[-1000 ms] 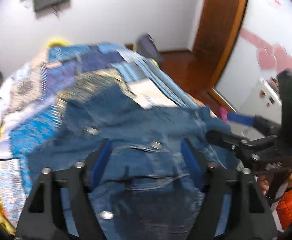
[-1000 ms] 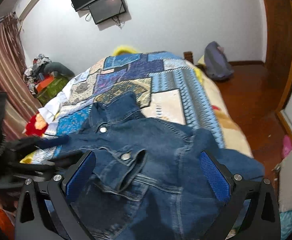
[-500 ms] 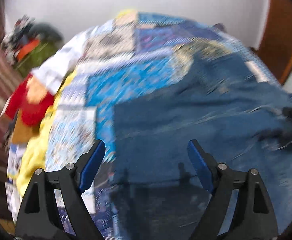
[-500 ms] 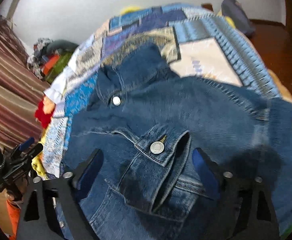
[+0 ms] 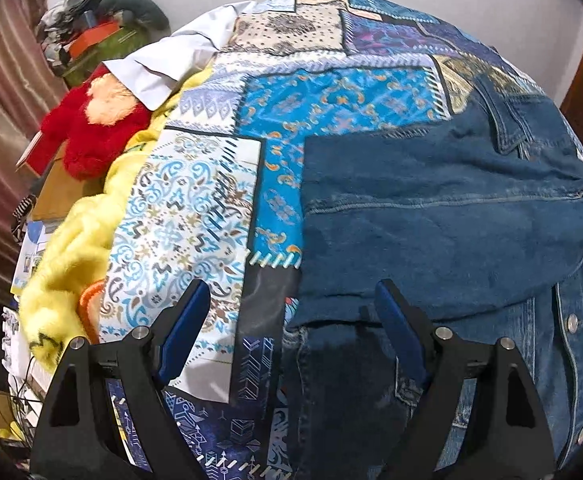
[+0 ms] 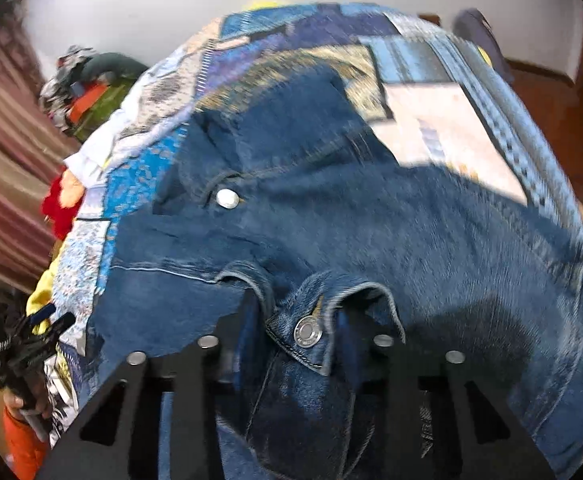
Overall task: Fold large clothes
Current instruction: 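Grasp the other sleeve cuff with the right gripper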
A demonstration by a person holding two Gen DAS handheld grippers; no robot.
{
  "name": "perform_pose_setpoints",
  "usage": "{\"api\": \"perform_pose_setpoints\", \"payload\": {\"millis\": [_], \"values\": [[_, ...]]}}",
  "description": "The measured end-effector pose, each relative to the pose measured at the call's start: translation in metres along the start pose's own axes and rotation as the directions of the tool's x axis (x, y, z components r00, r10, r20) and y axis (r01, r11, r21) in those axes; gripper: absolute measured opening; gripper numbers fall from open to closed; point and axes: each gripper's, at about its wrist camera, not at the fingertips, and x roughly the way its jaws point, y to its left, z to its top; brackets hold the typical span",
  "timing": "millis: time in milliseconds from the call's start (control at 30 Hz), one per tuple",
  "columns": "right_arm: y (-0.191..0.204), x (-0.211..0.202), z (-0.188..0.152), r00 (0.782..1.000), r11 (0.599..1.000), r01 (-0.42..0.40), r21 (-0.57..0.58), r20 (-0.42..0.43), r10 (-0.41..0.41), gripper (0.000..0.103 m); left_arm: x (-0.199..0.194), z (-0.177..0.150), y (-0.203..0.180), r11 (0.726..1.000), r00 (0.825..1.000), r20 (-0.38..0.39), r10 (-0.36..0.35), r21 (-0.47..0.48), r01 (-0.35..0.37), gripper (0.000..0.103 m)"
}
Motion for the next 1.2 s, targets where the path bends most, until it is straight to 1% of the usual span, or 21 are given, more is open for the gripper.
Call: {"api": "perform_pose_setpoints", "payload": {"millis": [33, 67, 167, 233, 300, 433, 500, 600, 667, 733, 833, 900, 933, 1000, 1067, 1100, 1167, 1200], "values": [[0.003, -0.006, 0.004, 0.999, 0.999, 0.025, -0.021, 0.023, -0.024, 0.007, -0.001, 0.003, 0.001, 1.000, 1.000, 0.004, 0.005, -0.006, -0.005, 0.084], [0.005, -0.016, 0.011, 0.998, 0.998, 0.049, -0.028, 0.051, -0.048, 0.007, -0.001, 0.007, 0.002, 1.000, 1.000, 0.007, 0.006, -0.009, -0.006, 0.084], [-0.001, -0.049, 0.026, 0.991, 1.000, -0.004, 0.002, 0.131, 0.003, 0.007, -0.003, 0.015, -0.001, 1.000, 1.000, 0.017, 0.011, -0.007, -0.010, 0.084], [-0.003, -0.068, 0.033, 0.985, 1.000, -0.014, -0.006, 0.171, 0.015, 0.007, -0.002, 0.019, -0.005, 1.000, 1.000, 0.019, 0.016, -0.001, -0.016, 0.084], [-0.003, -0.080, 0.033, 0.980, 1.000, 0.003, -0.016, 0.197, 0.000, 0.007, -0.001, 0.020, -0.012, 1.000, 1.000, 0.020, 0.015, 0.008, -0.016, 0.084], [-0.001, -0.102, 0.023, 0.971, 0.995, 0.059, -0.075, 0.237, -0.040, 0.007, 0.002, 0.019, -0.027, 0.999, 1.000, 0.014, -0.006, 0.032, 0.005, 0.084], [-0.004, -0.105, 0.017, 0.973, 0.994, 0.073, -0.080, 0.225, -0.053, 0.007, 0.006, 0.017, -0.038, 0.998, 1.000, 0.002, -0.002, 0.058, 0.002, 0.084], [-0.013, -0.092, 0.005, 0.992, 0.997, 0.054, -0.058, 0.119, -0.047, 0.008, 0.008, 0.012, -0.053, 0.995, 1.000, -0.007, -0.001, 0.104, 0.002, 0.084], [-0.019, -0.076, -0.004, 0.998, 0.998, 0.052, -0.033, 0.037, -0.050, 0.008, 0.006, 0.007, -0.060, 0.992, 1.000, -0.001, -0.010, 0.125, 0.010, 0.084], [-0.023, -0.057, -0.014, 0.997, 0.997, 0.062, -0.036, -0.039, -0.064, 0.008, 0.002, 0.001, -0.068, 0.988, 1.000, 0.007, -0.025, 0.151, 0.023, 0.084], [-0.023, -0.035, -0.029, 0.993, 0.996, 0.080, -0.038, -0.086, -0.083, 0.008, -0.002, -0.005, -0.074, 0.984, 1.000, 0.011, -0.027, 0.174, 0.025, 0.084], [-0.021, -0.024, -0.037, 0.990, 0.994, 0.101, -0.052, -0.099, -0.105, 0.008, -0.003, -0.011, -0.077, 0.981, 0.999, 0.011, -0.035, 0.191, 0.032, 0.084], [-0.018, -0.017, -0.041, 0.984, 0.987, 0.133, -0.087, -0.105, -0.141, 0.008, -0.002, -0.013, -0.079, 0.980, 0.999, 0.008, -0.036, 0.198, 0.034, 0.084], [-0.012, -0.008, -0.047, 0.971, 0.963, 0.204, -0.175, -0.093, -0.222, 0.008, 0.002, -0.021, -0.082, 0.975, 1.000, -0.005, -0.027, 0.221, 0.027, 0.084], [-0.006, -0.005, -0.052, 0.957, 0.932, 0.261, -0.252, -0.055, -0.284, 0.008, 0.007, -0.027, -0.084, 0.972, 1.000, -0.019, -0.015, 0.236, 0.019, 0.084], [-0.003, -0.006, -0.054, 0.951, 0.917, 0.284, -0.279, -0.042, -0.307, 0.008, 0.010, -0.031, -0.085, 0.969, 0.999, -0.032, -0.011, 0.245, 0.019, 0.084], [-0.002, -0.008, -0.056, 0.942, 0.902, 0.309, -0.301, -0.035, -0.335, 0.008, 0.016, -0.039, -0.086, 0.967, 0.998, -0.053, -0.016, 0.252, 0.029, 0.084], [-0.002, -0.009, -0.057, 0.939, 0.898, 0.317, -0.304, -0.036, -0.343, 0.008, 0.015, -0.042, -0.085, 0.971, 0.999, -0.041, -0.022, 0.239, 0.031, 0.084]]}}
